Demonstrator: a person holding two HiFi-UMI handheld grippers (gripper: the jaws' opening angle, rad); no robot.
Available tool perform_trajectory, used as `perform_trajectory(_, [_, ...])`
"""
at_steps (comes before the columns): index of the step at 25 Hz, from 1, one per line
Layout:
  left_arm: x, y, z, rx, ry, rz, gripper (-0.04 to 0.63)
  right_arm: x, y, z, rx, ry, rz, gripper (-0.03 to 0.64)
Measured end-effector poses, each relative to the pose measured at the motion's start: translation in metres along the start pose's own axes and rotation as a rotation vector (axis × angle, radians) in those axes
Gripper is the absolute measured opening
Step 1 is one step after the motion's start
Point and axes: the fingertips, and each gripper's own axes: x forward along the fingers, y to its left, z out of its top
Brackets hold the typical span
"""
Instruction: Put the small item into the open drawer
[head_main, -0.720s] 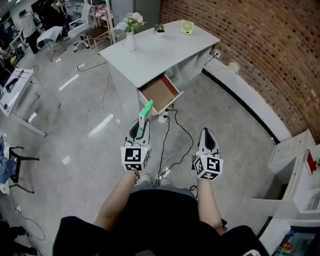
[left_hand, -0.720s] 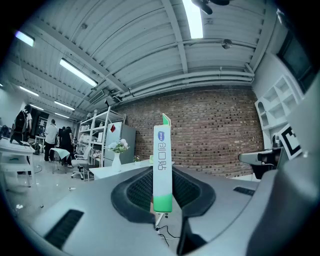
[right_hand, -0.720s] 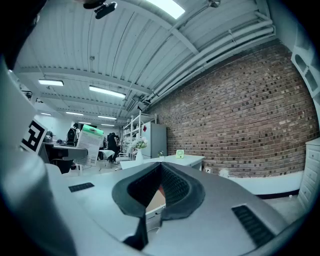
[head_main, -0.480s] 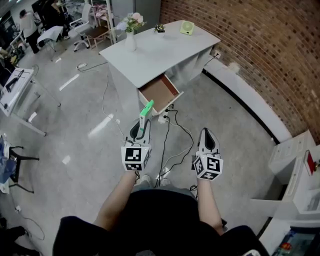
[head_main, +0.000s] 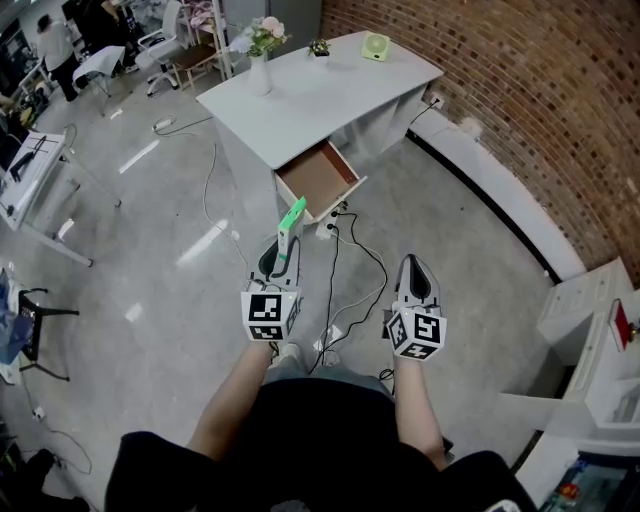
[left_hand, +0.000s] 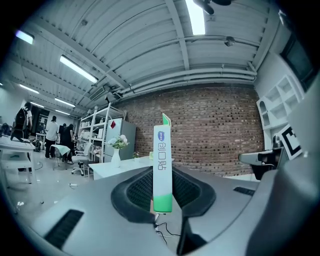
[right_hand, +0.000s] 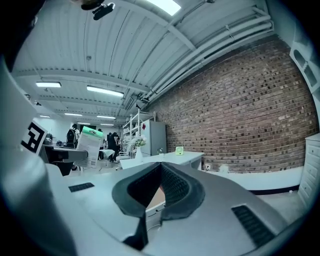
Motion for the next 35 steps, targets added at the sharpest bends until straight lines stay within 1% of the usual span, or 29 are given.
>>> perform_trajectory(4, [0.005,-0.010,-0.009,-0.010,0.026,-0.001,0.094,-0.002,-0.010,-0.005,0.005,0.006,0.000,-0.002])
perform_trajectory(7, [0.013,-0.019,-0.016,-0.013,0.040,0.003,0.094,0.002,-0.021,-0.006,0.018,-0.001,0.016,0.000])
perform_trajectory(11, [0.027,-0.033,-0.020,-0.011,0.055,0.018,0.094,0.011,-0.040,-0.013,0.035,0.020,0.036,0.000])
perform_trajectory(17, [0.039,-0.045,-0.015,-0.004,0.043,0.073,0.094,0.020,-0.063,-0.020,0.057,0.035,0.071,0.000])
perform_trajectory(19, [0.039,-0.049,-0.014,-0.018,0.042,0.090,0.094,0.019,-0.072,-0.021,0.063,0.040,0.074,0.000])
perform_trajectory(22, [0.043,-0.053,-0.008,-0.016,0.037,0.103,0.094,0.021,-0.084,-0.022,0.071,0.047,0.074,0.000])
perform_trajectory(30, [0.044,-0.064,0.001,-0.020,0.032,0.108,0.094,0.018,-0.091,-0.023,0.087,0.054,0.084,0.000])
perform_trajectory(35, [0.047,-0.067,-0.005,-0.013,0.041,0.099,0.094,0.021,-0.094,-0.028,0.090,0.057,0.091,0.000])
